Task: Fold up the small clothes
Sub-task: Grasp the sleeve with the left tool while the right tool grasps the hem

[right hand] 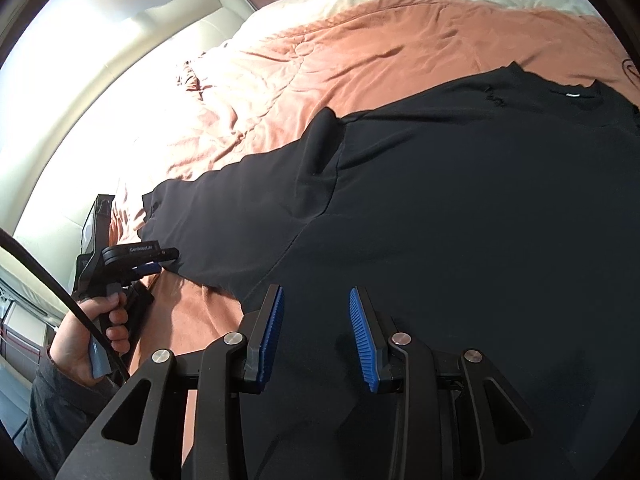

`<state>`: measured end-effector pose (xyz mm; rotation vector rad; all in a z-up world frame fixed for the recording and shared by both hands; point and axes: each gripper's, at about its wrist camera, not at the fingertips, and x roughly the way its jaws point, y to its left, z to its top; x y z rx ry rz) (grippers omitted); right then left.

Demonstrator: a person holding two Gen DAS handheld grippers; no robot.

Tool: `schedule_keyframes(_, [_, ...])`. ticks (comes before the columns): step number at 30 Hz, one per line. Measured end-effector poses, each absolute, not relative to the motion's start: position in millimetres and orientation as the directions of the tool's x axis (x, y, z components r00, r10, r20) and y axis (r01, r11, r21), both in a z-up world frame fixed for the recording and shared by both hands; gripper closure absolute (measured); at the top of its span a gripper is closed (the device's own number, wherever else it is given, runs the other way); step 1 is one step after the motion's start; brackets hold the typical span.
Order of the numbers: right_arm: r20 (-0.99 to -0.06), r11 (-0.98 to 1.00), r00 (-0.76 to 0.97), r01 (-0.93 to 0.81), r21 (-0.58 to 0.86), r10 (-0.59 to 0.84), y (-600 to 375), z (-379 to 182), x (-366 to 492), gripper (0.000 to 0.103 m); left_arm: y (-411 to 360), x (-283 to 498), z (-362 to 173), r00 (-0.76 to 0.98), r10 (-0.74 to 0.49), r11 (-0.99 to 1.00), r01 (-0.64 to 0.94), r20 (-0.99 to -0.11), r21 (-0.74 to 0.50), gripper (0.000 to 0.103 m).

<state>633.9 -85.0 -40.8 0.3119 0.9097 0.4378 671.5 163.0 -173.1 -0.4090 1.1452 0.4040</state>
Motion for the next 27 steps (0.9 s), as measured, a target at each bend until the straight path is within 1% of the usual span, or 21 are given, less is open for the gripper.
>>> schedule_keyframes(1, [-0.692,0.866,0.526,-0.228,0.444,0.494,-82,-44,638,0.078,164,671,-173,0.361,0.102,0.854,-0.509,-0.927,-0.104,0.065])
schedule_keyframes(3, [-0.695,0.863,0.518,-0.221,0.455,0.499,-79,-46,643,0.079,167,671,-166,0.371,0.106,0.853,-0.511,-0.923,-0.107,0.098])
schedule_keyframes(4, [-0.702,0.867,0.514,-0.217,0.449,0.492,-75,-49,647,0.081,170,670,-161,0.387,0.088,0.852,-0.507,-0.918,-0.132,0.098])
schedule_keyframes(8, [-0.722,0.874,0.498,-0.201,0.443,0.481,-64,-54,660,0.087,168,661,-128,0.460,0.091,0.863,-0.478,-0.883,-0.160,0.098])
schedule_keyframes(11, [-0.722,0.862,0.478,-0.196,0.467,0.500,-56,-58,669,0.092,164,657,-103,0.516,0.073,0.875,-0.444,-0.854,-0.194,0.098])
schedule_keyframes(14, [-0.723,0.849,0.454,-0.192,0.492,0.521,-46,-65,676,0.095,157,655,-77,0.564,0.060,0.887,-0.408,-0.824,-0.215,0.098])
schedule_keyframes(20, [-0.715,0.812,0.399,-0.170,0.558,0.574,-33,-84,682,0.095,138,654,-36,0.634,0.003,0.904,-0.332,-0.774,-0.269,0.098])
schedule_keyframes(27, [-0.718,0.805,0.382,-0.146,0.574,0.581,-21,-100,691,0.095,104,654,-4,0.684,-0.126,0.910,-0.210,-0.719,-0.359,0.098])
